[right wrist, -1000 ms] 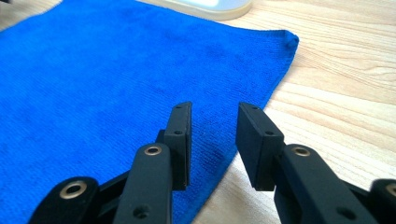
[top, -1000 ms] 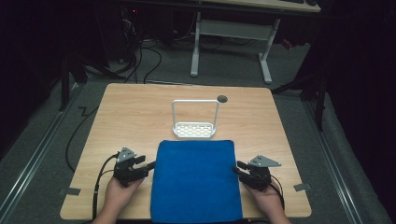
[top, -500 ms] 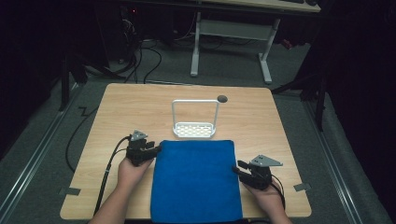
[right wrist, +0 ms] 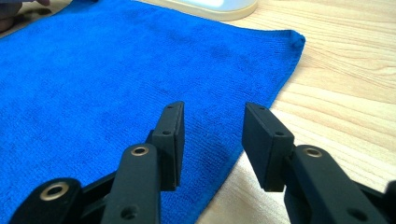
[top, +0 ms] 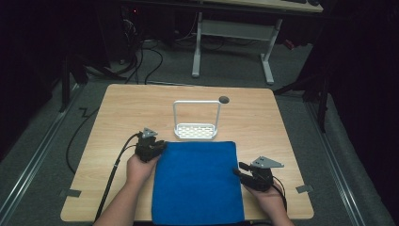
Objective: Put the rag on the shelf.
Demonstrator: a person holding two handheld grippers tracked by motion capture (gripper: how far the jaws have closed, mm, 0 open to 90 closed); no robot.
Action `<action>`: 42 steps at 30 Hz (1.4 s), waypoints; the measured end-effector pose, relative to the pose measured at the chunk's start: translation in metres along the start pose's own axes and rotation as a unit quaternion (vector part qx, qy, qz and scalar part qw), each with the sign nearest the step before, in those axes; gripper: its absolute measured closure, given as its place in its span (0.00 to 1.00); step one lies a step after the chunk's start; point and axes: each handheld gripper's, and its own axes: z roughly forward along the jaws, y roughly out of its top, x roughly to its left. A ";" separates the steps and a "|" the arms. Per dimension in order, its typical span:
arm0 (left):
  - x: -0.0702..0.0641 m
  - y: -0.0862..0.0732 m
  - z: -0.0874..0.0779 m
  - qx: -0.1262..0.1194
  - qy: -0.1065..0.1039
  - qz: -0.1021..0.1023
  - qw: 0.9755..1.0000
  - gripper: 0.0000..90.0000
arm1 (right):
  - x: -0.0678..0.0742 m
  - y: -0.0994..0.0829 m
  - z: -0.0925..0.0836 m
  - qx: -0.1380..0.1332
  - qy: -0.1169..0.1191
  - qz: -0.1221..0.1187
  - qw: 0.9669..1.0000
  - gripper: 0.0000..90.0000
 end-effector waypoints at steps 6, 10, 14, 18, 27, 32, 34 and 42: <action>0.000 -0.001 -0.001 0.001 0.006 -0.007 1.000 0.95 | 0.000 0.001 0.001 -0.002 -0.004 -0.003 1.000 0.64; -0.001 -0.001 -0.001 0.003 0.008 -0.002 1.000 0.97 | -0.003 0.009 0.005 -0.008 -0.016 0.004 1.000 0.61; 0.000 -0.001 -0.001 0.002 0.006 -0.003 1.000 0.97 | -0.012 0.026 0.013 -0.005 -0.036 0.017 0.999 0.58; 0.000 -0.001 -0.001 0.001 0.005 -0.006 1.000 0.97 | -0.029 0.045 0.036 0.017 -0.056 0.040 0.998 0.61; 0.001 -0.001 -0.001 0.002 0.002 -0.009 1.000 0.97 | -0.042 0.061 0.078 0.057 -0.093 0.034 0.993 0.69; 0.001 -0.001 -0.001 0.002 0.002 -0.009 1.000 0.97 | -0.040 0.059 0.081 0.065 -0.097 0.029 0.993 0.76; 0.000 -0.001 -0.001 0.003 0.000 -0.008 1.000 0.97 | -0.039 0.059 0.081 0.067 -0.093 0.027 0.993 0.81; 0.000 -0.002 -0.006 0.001 -0.038 0.007 0.999 0.97 | -0.025 0.058 0.079 0.041 -0.098 -0.015 0.994 0.99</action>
